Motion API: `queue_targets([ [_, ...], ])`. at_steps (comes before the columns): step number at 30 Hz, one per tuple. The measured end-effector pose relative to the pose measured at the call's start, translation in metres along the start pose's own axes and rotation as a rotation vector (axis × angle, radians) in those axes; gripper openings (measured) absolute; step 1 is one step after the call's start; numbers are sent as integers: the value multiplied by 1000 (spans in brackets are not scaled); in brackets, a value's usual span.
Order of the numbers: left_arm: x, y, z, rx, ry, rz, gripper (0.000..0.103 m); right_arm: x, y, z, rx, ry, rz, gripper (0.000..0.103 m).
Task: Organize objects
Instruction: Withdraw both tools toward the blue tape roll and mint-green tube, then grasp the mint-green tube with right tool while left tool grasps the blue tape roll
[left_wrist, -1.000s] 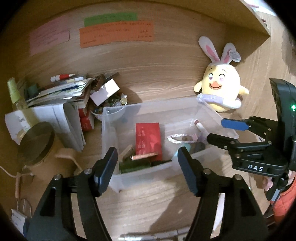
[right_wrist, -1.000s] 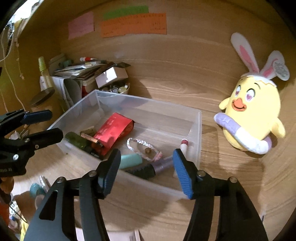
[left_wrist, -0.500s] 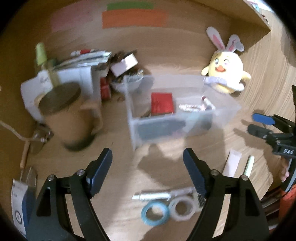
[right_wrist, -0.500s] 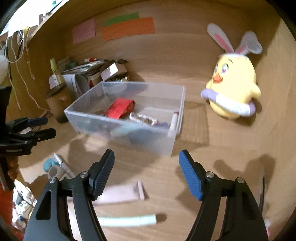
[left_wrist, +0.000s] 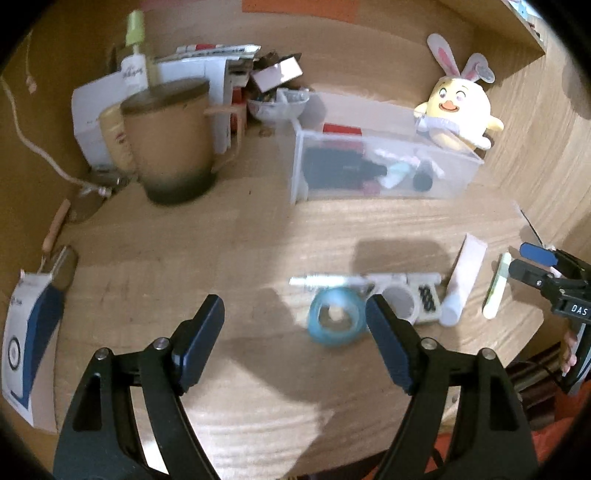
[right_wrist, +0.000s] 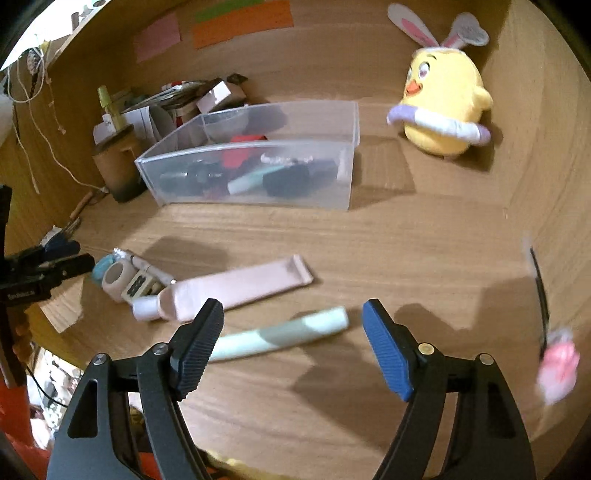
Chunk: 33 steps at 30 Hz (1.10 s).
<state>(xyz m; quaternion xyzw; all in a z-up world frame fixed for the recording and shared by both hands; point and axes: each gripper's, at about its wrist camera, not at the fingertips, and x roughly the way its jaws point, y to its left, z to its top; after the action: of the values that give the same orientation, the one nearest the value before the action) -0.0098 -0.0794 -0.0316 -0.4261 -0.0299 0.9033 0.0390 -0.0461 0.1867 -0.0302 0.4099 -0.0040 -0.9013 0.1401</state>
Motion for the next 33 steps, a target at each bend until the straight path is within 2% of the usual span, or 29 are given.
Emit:
queue_targets([
  [7,9,7,-16,-35,44,-52,79,12,4,-10,85,44,1,75],
  [11,14,1,-15,-20,45,-41,79,21,11,-10,83,25,-59,74],
  [15,19,-3,-10,-16,38,-42,79,23,19,-10,22,16,-85,53],
  [17,22,-6,-8,-8,34,-41,79,23,22,-10,-7,16,-93,47],
  [21,26,-9,-5,-8,27,-40,79,23,20,-10,-38,21,-89,29],
  [24,27,-12,-3,-3,15,-30,70,22,14,-10,-41,25,-84,18],
  [25,28,-12,-3,3,10,-24,64,21,12,-10,-38,26,-83,14],
  [27,28,-13,-3,6,2,-19,56,20,8,-11,-30,23,-79,15],
  [30,29,-14,-2,6,-1,-20,39,20,5,-11,-18,14,-81,14],
  [33,28,-13,-1,-7,1,-32,39,19,1,-10,0,3,-66,14],
])
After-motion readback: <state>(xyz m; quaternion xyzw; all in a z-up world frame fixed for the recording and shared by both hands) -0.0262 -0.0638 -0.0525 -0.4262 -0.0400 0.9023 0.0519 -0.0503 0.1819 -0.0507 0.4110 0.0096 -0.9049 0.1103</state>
